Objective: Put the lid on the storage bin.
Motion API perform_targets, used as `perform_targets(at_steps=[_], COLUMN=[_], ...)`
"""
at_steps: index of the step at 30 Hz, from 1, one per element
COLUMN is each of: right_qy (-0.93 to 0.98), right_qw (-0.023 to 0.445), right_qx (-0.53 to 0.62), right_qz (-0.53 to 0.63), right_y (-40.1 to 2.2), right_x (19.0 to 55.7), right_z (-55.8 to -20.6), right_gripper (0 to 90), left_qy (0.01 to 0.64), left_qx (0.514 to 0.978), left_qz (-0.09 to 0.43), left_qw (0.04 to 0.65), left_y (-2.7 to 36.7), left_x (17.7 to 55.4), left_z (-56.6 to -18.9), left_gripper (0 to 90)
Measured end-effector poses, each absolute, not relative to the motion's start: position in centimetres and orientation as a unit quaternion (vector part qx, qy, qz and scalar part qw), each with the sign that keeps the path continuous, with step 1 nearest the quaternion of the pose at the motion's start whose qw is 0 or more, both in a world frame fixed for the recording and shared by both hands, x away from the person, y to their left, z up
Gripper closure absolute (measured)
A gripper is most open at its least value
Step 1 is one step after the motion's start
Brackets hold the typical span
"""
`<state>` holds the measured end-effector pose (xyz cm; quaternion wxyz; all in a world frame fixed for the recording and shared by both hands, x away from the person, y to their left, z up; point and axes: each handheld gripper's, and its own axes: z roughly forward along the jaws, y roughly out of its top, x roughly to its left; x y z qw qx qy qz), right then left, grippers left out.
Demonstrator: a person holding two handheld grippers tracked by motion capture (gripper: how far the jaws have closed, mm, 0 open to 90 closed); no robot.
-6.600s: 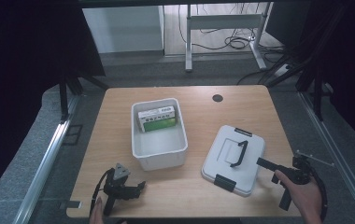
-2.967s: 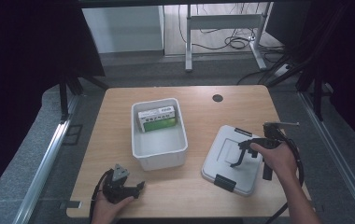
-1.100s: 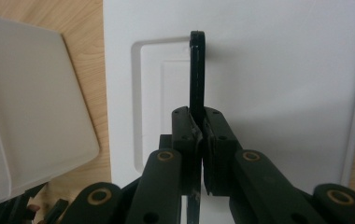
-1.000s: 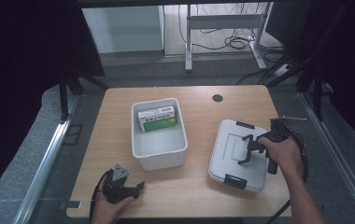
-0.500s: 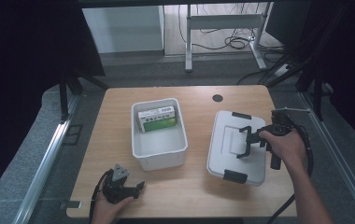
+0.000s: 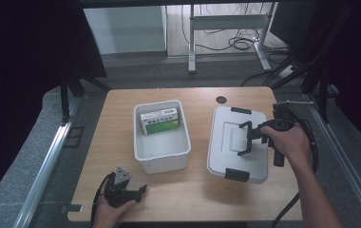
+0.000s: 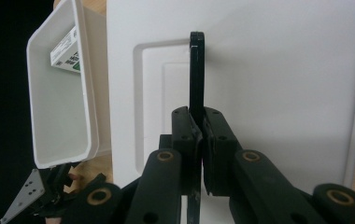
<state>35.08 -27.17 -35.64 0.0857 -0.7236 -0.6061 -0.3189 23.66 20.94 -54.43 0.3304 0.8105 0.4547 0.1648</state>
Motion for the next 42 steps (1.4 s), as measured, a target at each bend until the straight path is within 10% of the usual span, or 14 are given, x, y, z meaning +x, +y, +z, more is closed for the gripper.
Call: perform_targets(at_steps=[42], right_qy=[-0.644], right_qw=[0.087], right_qx=[-0.682], right_qz=[-0.335], right_y=[-22.1], right_x=[36.5], right_z=[-31.7], right_gripper=[84.5], left_qy=[0.452], left_qx=[0.813], left_qz=[0.164], left_qw=[0.328], left_y=[21.0], left_x=[23.7], left_z=[-54.4], left_gripper=[12.8])
